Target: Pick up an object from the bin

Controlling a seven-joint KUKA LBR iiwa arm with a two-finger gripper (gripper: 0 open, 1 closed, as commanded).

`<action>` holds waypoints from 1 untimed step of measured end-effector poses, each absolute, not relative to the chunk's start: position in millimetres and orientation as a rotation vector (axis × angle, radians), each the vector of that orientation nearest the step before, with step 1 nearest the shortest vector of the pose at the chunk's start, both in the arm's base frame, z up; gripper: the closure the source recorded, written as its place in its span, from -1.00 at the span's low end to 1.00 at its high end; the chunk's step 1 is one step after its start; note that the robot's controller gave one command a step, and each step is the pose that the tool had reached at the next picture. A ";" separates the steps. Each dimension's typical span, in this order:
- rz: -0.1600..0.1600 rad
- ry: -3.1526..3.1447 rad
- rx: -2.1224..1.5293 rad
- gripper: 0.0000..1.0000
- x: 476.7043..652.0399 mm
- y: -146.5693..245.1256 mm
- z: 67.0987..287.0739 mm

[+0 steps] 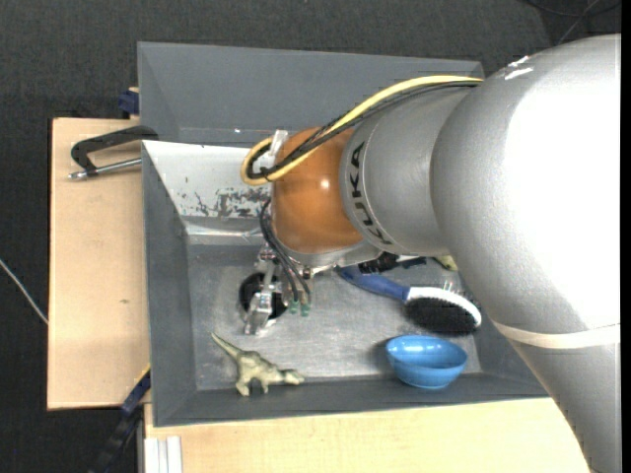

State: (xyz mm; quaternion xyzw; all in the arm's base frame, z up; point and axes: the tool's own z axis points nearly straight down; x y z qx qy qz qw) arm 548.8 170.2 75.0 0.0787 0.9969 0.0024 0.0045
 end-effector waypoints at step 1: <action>0.007 3.125 0.109 1.00 586.2 155.8 213.5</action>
Offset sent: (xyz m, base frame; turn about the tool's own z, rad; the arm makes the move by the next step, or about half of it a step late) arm 0.0341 -0.0152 0.1320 -0.0881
